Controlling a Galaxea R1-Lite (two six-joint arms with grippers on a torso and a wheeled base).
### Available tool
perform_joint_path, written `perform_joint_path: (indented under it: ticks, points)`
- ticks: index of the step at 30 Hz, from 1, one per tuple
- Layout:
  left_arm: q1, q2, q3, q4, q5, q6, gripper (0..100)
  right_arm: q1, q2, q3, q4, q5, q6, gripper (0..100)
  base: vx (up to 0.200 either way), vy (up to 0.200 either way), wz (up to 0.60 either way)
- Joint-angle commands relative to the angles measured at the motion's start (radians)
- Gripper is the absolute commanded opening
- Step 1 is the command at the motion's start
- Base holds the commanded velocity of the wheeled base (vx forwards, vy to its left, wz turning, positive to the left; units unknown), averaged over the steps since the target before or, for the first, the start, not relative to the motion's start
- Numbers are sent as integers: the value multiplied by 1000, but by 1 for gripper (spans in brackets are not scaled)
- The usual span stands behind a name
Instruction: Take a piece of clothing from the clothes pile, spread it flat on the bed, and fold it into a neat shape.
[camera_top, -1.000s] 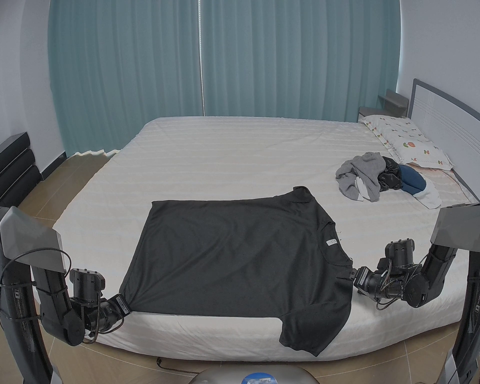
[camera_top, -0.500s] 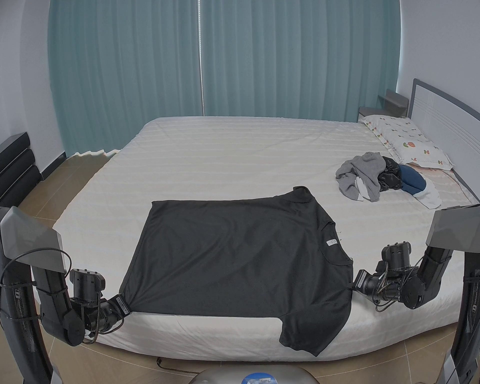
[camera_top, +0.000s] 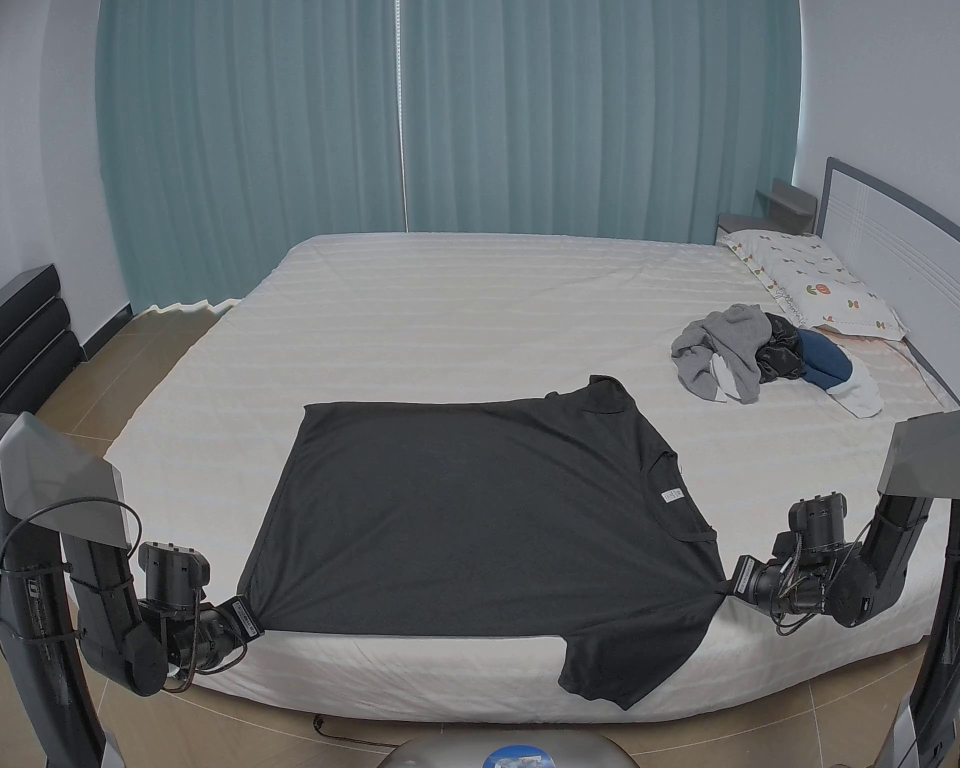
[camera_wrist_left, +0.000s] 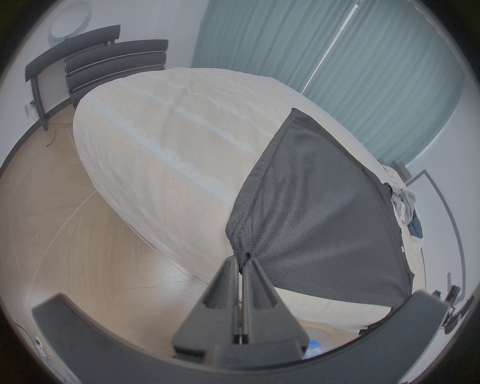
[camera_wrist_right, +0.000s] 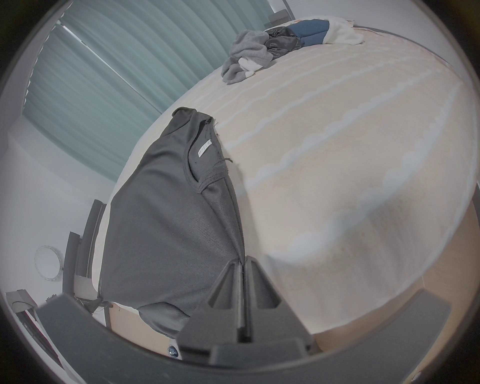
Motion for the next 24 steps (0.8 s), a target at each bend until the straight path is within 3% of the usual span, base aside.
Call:
perform_joint_path:
  ticks: [1,12,13,14,21,24]
  points:
    - [1,-6,21,0,0,19,0,-11,-14,25,-3,0,-5,0,0,0,0]
    - [-1,-1,26,-8,-4,27,0,-4,-5,8,-3,0,-5,0,0,0,0]
    - [-3,-4,26,-8,-4,27,0,-4,-6,5,-3,2,-5,100,0,0,0]
    - [-3,-6,26,-8,-6,27,100,-4,-8,1,-3,5,-5,100,0,0,0]
    - [1,-25,12,-16,-6,24,100,-17,-29,-42,2,11,9,100,0,0,0]
    - [13,-79,12,-42,-7,25,100,-57,-66,-73,10,20,31,100,0,0,0]
